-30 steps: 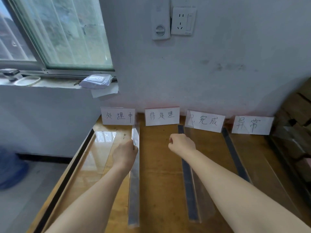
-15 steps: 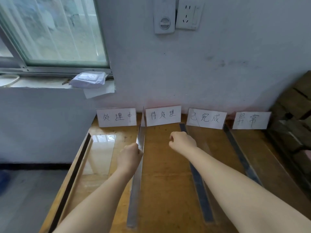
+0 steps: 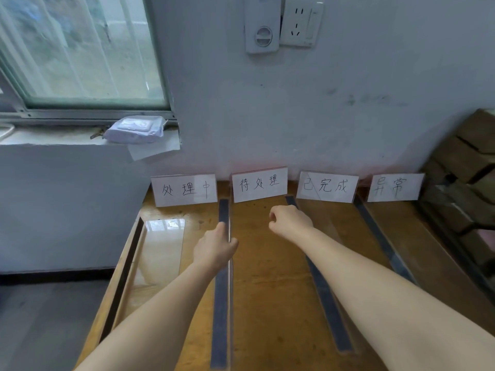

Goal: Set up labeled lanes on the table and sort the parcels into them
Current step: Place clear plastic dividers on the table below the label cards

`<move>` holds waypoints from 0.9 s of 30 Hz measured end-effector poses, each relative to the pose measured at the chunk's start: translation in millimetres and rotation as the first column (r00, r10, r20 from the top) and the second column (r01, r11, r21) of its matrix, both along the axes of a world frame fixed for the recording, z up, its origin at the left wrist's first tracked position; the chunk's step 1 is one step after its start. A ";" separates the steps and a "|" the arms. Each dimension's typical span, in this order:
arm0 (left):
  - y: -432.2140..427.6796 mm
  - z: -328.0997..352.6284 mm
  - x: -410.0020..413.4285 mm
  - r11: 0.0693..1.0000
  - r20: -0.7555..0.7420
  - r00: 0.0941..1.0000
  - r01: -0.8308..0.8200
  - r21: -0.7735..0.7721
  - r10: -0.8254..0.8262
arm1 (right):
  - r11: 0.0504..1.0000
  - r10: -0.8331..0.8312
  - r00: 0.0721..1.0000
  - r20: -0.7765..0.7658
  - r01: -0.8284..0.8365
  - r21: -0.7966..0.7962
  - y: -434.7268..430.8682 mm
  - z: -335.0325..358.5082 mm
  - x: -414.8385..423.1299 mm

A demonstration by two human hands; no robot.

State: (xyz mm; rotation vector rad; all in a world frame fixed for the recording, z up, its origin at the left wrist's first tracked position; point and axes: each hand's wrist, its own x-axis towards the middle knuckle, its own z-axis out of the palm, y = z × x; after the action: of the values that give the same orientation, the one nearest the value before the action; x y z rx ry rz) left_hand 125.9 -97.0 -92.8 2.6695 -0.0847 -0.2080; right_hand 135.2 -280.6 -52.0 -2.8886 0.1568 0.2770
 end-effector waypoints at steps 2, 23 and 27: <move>-0.5 0.4 7.2 1.000 0.015 1.000 0.005 0.012 -0.005 | 1.000 0.006 1.000 0.005 -0.006 -0.002 0.3 0.4 3.6; -54.9 10.1 115.1 0.985 0.069 0.992 -0.114 0.130 0.106 | 0.980 0.193 0.980 0.045 -0.190 -0.065 -21.6 -22.5 123.7; -59.6 13.1 136.3 0.976 0.096 0.986 -0.153 0.152 0.140 | 0.967 0.214 0.975 0.053 -0.203 -0.152 -26.3 -20.4 148.8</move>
State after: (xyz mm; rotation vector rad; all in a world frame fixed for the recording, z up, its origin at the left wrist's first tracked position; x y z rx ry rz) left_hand 262.1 -156.6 -79.7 2.8282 0.1065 -0.0555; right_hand 284.1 -306.9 -72.4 -3.0583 -0.1471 0.2093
